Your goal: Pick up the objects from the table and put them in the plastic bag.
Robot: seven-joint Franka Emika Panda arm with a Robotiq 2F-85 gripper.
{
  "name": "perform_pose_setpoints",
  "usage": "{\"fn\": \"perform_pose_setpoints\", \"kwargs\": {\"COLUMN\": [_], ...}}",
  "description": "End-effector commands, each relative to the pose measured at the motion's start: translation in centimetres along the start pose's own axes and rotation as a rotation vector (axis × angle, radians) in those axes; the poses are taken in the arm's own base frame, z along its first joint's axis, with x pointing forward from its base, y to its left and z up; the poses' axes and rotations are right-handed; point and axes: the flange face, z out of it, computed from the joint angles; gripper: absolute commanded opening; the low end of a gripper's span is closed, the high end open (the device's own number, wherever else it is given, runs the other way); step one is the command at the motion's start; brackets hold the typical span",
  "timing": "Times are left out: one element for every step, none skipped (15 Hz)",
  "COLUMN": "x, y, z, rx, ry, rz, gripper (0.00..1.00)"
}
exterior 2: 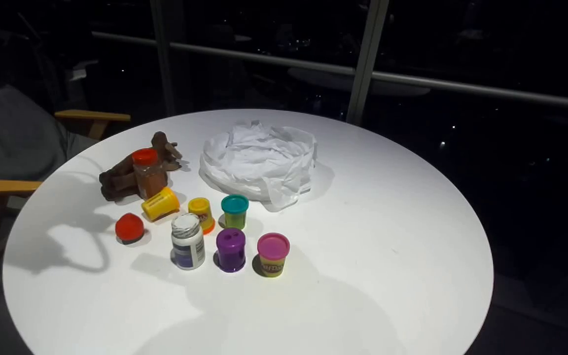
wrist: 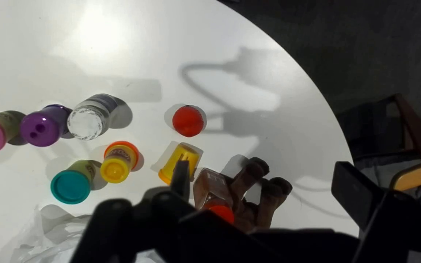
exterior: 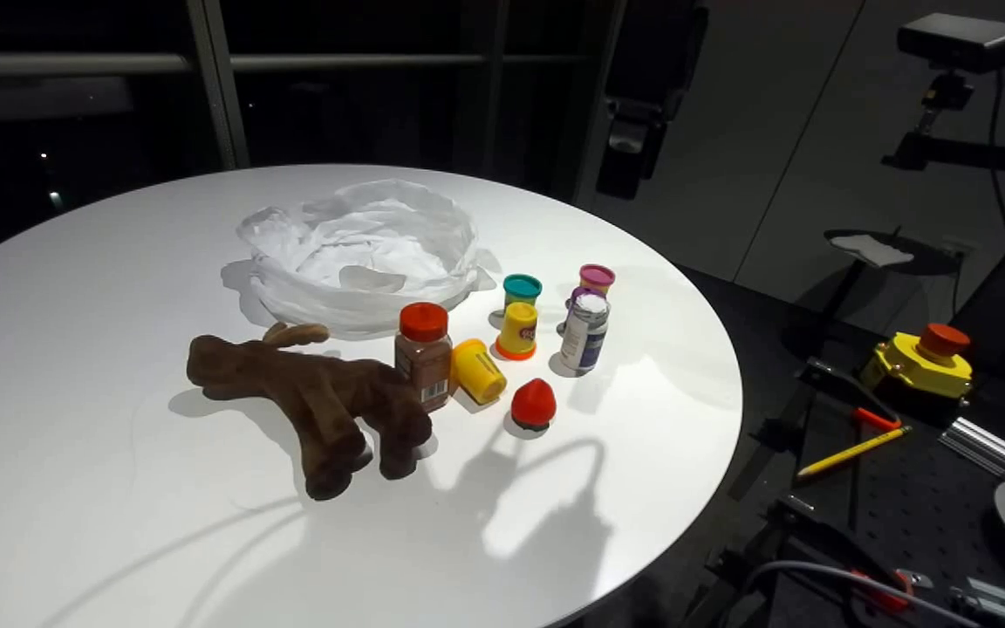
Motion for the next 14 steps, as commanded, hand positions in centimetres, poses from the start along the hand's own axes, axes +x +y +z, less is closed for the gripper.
{"fn": "perform_pose_setpoints", "kwargs": {"x": [0.0, 0.0, 0.0, 0.0, 0.0, 0.0, 0.2, 0.3, 0.3, 0.2, 0.2, 0.1, 0.1, 0.1], "y": [0.0, 0.0, 0.0, 0.0, 0.0, 0.0, 0.4, 1.0, 1.4, 2.2, 2.7, 3.4, 3.9, 4.6], "z": [0.0, 0.0, 0.0, 0.0, 0.0, 0.0, 0.2, 0.6, 0.8, 1.4, 1.8, 2.4, 2.9, 3.4], "rx": [0.0, 0.0, 0.0, 0.0, 0.0, 0.0, -0.001, 0.001, 0.0, -0.004, -0.006, -0.019, -0.029, -0.046], "ry": [0.0, 0.0, 0.0, 0.0, 0.0, 0.0, -0.001, -0.008, -0.011, -0.019, -0.027, -0.034, -0.04, -0.043], "rz": [0.0, 0.0, 0.0, 0.0, 0.0, 0.0, 0.003, 0.005, 0.013, 0.023, 0.031, 0.048, 0.061, 0.084], "gripper": [1.0, 1.0, 1.0, 1.0, 1.0, 1.0, 1.0, 1.0, 1.0, 1.0, 1.0, 1.0, 1.0, 1.0]}}
